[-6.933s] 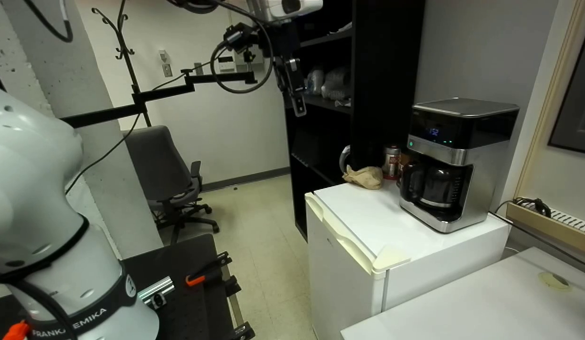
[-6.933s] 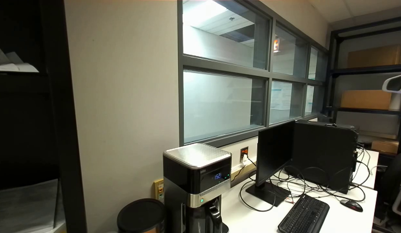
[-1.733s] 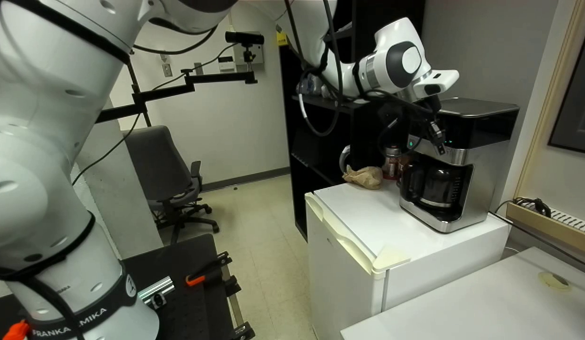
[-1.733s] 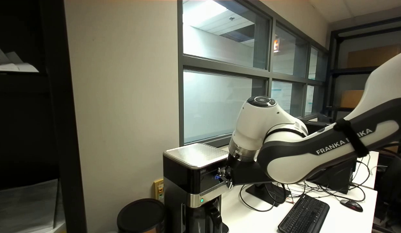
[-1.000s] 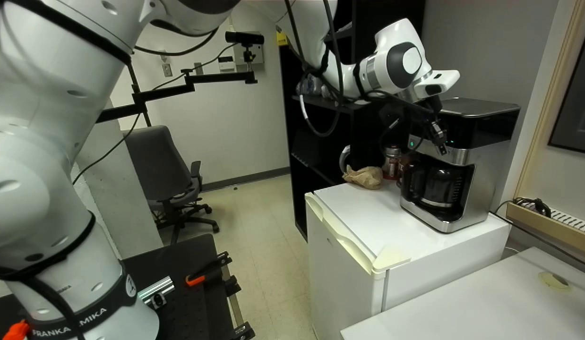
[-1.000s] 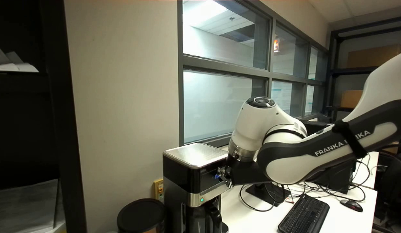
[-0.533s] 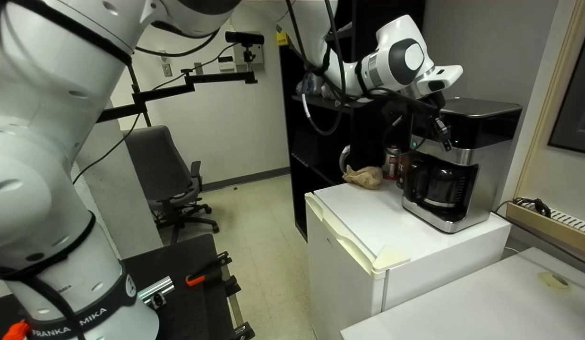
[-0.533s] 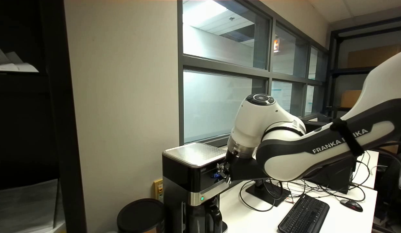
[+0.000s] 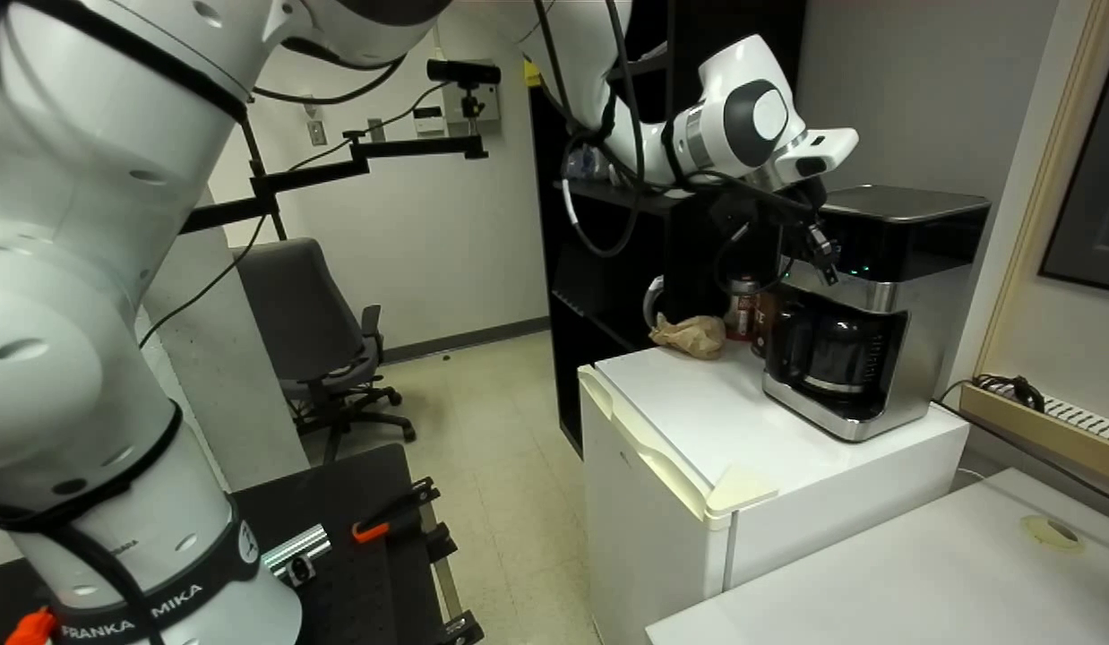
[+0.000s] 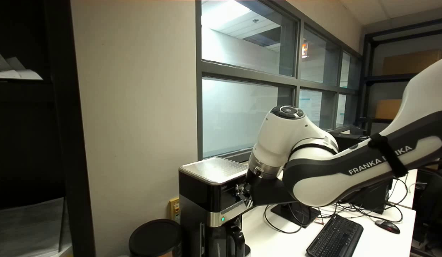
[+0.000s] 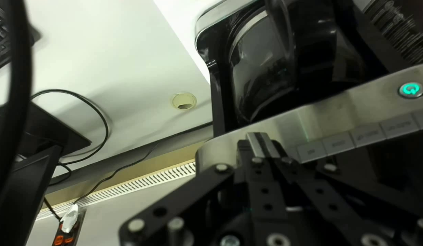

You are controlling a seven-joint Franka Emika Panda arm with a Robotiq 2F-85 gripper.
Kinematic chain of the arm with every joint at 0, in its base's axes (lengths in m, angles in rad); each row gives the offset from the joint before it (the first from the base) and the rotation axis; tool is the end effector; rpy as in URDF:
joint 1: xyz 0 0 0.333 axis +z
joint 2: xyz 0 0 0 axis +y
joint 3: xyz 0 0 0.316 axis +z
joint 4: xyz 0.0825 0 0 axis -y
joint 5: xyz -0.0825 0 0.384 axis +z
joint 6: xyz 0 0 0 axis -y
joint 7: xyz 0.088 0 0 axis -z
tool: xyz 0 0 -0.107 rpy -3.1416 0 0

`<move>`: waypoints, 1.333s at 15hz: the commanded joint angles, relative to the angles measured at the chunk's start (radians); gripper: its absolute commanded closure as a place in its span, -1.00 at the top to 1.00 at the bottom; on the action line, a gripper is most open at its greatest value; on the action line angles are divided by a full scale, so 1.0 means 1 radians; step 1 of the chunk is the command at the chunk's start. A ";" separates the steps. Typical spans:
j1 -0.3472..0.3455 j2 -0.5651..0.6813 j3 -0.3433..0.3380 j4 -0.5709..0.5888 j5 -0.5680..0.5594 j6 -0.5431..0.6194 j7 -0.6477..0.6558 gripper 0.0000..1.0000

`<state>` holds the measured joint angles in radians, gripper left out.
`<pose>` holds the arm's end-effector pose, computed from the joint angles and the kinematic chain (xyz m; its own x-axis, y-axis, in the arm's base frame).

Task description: Push down the second button from the right

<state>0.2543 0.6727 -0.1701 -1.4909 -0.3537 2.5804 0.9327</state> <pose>0.7432 0.0954 0.3242 0.7382 -0.4424 0.5094 -0.4938 -0.8687 -0.0389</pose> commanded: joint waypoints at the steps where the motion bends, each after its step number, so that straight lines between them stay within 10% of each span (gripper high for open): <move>1: 0.039 -0.109 0.004 -0.191 -0.009 0.095 -0.031 -1.00; 14: 0.091 -0.400 0.017 -0.604 -0.087 0.213 -0.044 -0.99; 15: 0.084 -0.339 0.020 -0.531 -0.076 0.192 -0.030 -0.48; 16: 0.082 -0.350 0.023 -0.542 -0.077 0.191 -0.030 -0.94; 20: 0.081 -0.343 0.021 -0.538 -0.077 0.191 -0.030 -0.48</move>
<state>0.3445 0.3305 -0.1585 -2.0302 -0.4276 2.7735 0.9028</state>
